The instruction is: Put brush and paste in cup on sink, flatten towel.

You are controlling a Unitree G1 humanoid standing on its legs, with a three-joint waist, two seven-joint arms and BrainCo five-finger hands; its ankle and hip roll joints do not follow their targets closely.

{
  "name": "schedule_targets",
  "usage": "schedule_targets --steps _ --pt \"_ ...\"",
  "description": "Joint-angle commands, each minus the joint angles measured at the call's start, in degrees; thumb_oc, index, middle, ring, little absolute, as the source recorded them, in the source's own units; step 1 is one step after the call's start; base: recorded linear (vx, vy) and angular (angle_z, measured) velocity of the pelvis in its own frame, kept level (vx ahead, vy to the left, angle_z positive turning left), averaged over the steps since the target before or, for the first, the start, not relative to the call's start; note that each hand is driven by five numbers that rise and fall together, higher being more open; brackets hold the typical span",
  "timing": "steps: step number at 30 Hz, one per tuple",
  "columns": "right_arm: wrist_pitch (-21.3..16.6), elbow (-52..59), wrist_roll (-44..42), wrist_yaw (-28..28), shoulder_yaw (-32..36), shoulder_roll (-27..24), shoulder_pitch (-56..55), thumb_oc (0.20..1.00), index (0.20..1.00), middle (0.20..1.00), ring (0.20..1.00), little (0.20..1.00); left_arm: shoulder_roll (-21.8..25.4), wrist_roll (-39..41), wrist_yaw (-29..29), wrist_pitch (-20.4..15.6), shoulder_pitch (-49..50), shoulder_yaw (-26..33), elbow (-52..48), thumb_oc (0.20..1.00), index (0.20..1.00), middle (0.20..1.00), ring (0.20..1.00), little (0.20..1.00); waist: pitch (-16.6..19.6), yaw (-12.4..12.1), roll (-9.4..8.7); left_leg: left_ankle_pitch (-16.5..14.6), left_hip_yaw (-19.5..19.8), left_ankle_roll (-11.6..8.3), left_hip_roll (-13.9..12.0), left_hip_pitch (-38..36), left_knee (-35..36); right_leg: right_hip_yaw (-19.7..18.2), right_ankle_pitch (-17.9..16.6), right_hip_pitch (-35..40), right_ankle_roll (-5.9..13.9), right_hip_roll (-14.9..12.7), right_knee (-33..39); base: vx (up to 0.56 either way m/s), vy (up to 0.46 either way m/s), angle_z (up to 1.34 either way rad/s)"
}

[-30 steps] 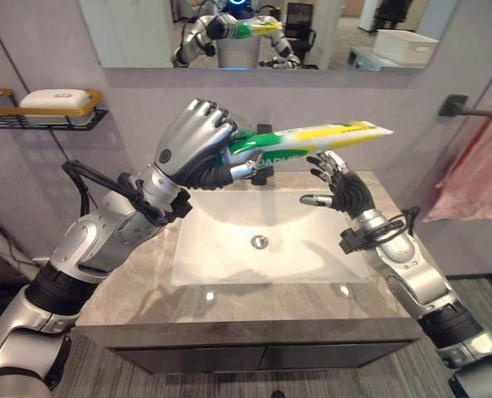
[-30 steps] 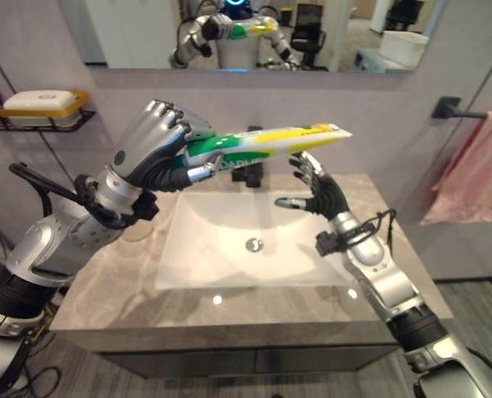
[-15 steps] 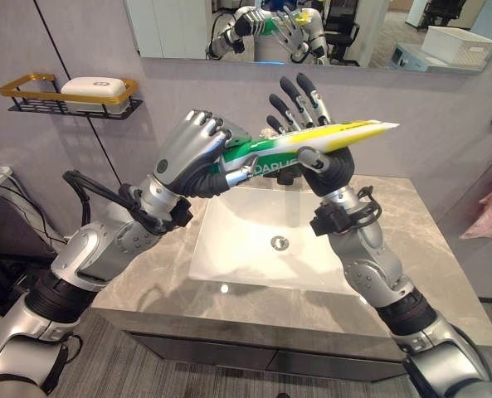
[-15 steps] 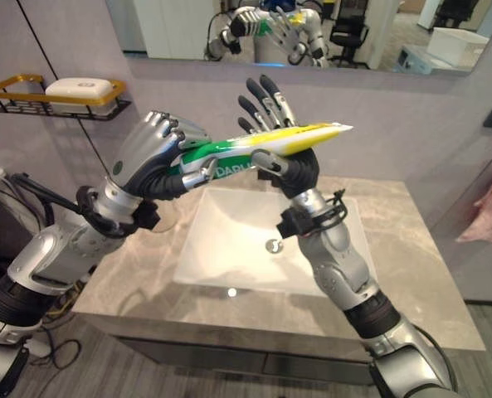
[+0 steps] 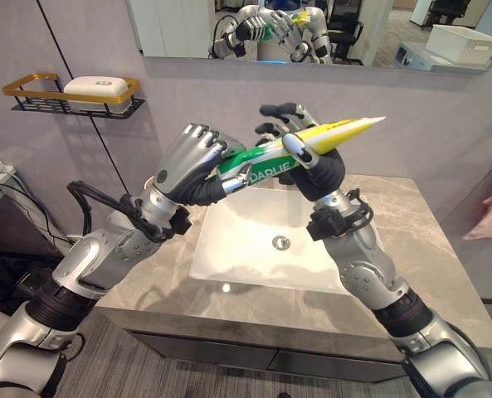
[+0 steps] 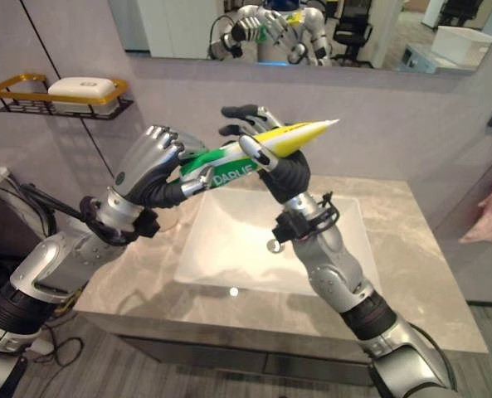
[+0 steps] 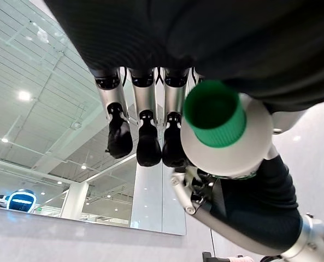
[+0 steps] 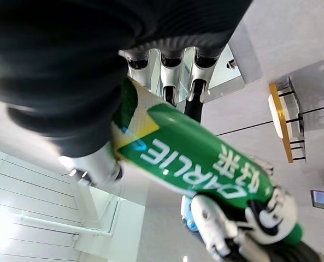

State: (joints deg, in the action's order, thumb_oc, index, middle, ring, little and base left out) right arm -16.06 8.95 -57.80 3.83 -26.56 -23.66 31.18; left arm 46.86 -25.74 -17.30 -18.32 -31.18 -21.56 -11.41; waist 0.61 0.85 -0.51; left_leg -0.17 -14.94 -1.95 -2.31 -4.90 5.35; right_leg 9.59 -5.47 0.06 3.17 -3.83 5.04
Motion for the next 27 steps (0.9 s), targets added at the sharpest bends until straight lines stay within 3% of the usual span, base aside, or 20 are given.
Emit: schedule_targets --steps 1,5,6,8,9,21,27 --pt "-4.4 3.8 -1.6 0.7 0.8 1.6 5.5 0.200 0.200 0.200 0.200 0.200 0.2 0.0 -2.1 0.8 -1.7 -2.3 2.8 0.200 0.200 0.200 0.200 0.200 3.6 0.0 -1.30 3.5 -0.7 -2.82 -1.7 2.0 -0.3 0.2 2.5 2.8 3.51 -2.3 -2.1 0.00 0.000 0.00" --pt "-4.8 4.0 -0.8 0.1 1.4 0.9 5.2 0.200 0.200 0.200 0.200 0.200 -0.6 0.4 -2.4 0.7 -0.1 -1.4 2.5 0.200 0.200 0.200 0.200 0.200 3.5 0.1 -1.27 3.4 -0.9 -2.72 -1.7 1.8 -0.3 0.0 2.5 2.6 3.55 -2.3 -2.2 0.00 0.000 0.00" --pt "-4.8 3.9 -0.4 -0.3 1.6 1.0 4.8 0.200 0.200 0.200 0.200 0.200 -1.3 0.5 -2.7 0.8 0.8 -0.8 2.4 0.451 0.451 0.451 0.451 0.451 3.4 0.1 -1.28 3.3 -0.9 -2.68 -1.7 1.8 -0.3 0.0 2.5 2.7 3.54 -2.4 -2.3 0.00 0.000 0.00" --pt "-4.8 3.8 0.1 -0.8 1.6 0.8 4.4 0.200 0.200 0.200 0.200 0.200 -1.8 0.8 -2.8 0.9 1.6 -0.4 2.4 0.573 0.573 0.573 0.573 0.573 3.4 0.2 -1.23 3.3 -1.0 -2.67 -1.7 1.7 -0.3 0.0 2.5 2.7 3.54 -2.4 -2.2 0.00 -0.002 -0.02" --pt "-5.0 3.8 1.1 -1.6 2.2 0.3 4.1 0.200 0.200 0.200 0.200 0.200 -2.0 1.2 -2.9 0.9 2.3 0.0 2.3 1.000 1.000 1.000 1.000 1.000 3.4 0.3 -1.23 3.3 -1.0 -2.64 -1.7 1.7 -0.3 0.0 2.5 2.7 3.55 -2.4 -2.2 0.00 0.000 -0.05" --pt "-6.2 3.0 7.5 -9.2 5.1 2.8 4.3 0.200 0.200 0.200 0.200 0.200 -4.5 3.3 -4.4 1.6 8.2 3.8 -0.3 1.000 1.000 1.000 1.000 1.000 3.0 -0.5 -1.28 3.2 -0.5 -2.46 -1.6 2.0 -0.3 0.4 2.7 2.8 3.46 -2.4 -2.1 0.00 -0.001 0.00" --pt "-7.4 2.3 11.5 -13.2 7.5 2.6 8.7 0.200 0.200 0.200 0.200 0.200 -5.1 5.0 -4.6 1.0 16.2 7.8 -3.5 1.000 1.000 1.000 1.000 1.000 2.5 -1.9 -1.50 3.2 0.1 -2.29 -1.4 2.4 -0.3 0.7 2.8 2.9 3.38 -2.5 -2.0 0.01 -0.004 0.02"
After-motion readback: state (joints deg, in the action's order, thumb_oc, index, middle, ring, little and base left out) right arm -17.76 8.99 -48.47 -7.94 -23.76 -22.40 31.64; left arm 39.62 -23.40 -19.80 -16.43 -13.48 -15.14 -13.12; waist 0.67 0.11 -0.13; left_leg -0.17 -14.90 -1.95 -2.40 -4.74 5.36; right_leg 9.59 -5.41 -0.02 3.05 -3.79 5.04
